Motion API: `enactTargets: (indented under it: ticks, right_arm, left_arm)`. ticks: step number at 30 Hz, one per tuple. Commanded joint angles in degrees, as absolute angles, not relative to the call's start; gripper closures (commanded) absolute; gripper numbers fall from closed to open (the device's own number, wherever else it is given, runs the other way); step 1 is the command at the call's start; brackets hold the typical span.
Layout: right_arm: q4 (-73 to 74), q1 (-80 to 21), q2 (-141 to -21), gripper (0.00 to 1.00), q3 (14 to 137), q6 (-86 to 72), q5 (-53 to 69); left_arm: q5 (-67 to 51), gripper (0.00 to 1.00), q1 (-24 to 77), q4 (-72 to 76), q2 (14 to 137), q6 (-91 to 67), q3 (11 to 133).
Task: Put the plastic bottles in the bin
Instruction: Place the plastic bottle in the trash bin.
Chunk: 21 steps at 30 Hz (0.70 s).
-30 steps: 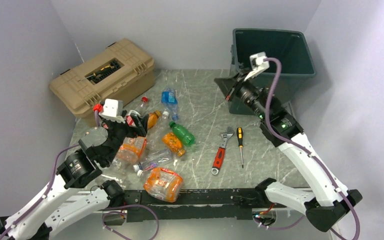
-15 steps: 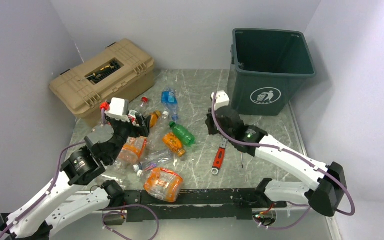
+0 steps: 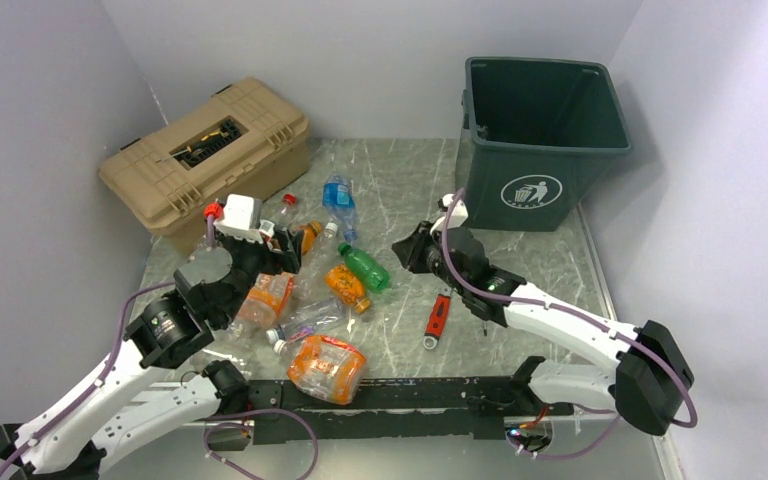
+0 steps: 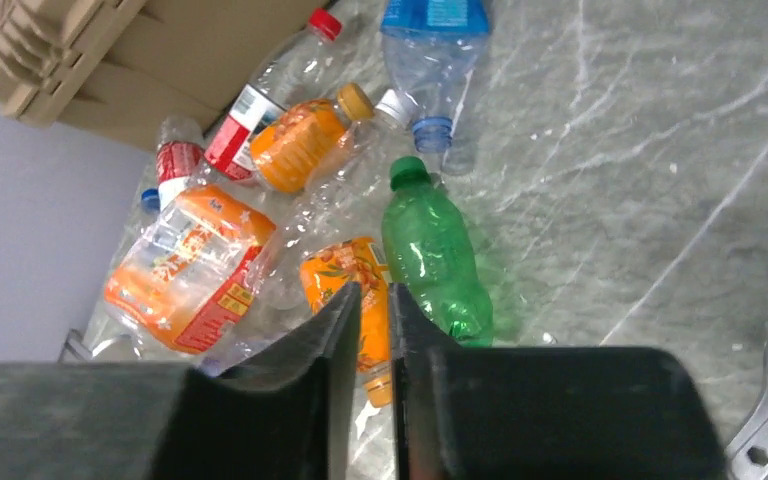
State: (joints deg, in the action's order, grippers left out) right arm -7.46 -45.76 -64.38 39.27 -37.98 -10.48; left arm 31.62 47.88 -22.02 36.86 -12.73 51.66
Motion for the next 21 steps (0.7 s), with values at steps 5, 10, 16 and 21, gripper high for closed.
enactTargets:
  ticks: [5,10,16,21]
  right_arm:
    - [-5.1,-45.7,-73.5,0.31,43.9,-31.5,-13.0]
    - [0.8,-46.3,-83.8,0.15,51.0,-24.1,-13.6]
    - [2.3,-46.3,-93.5,0.15,57.3,-20.3,-7.9]
    - [4.4,-46.2,-99.9,0.13,61.2,-19.8,-5.0]
  left_arm:
    - [32.8,0.11,48.2,-21.7,37.9,-11.6,51.9]
    - [32.8,0.11,48.1,-22.6,39.0,-11.6,52.5]
    - [33.1,0.11,48.2,-23.0,40.0,-11.3,52.6]
    - [32.6,0.11,48.1,-23.0,40.5,-11.3,52.7]
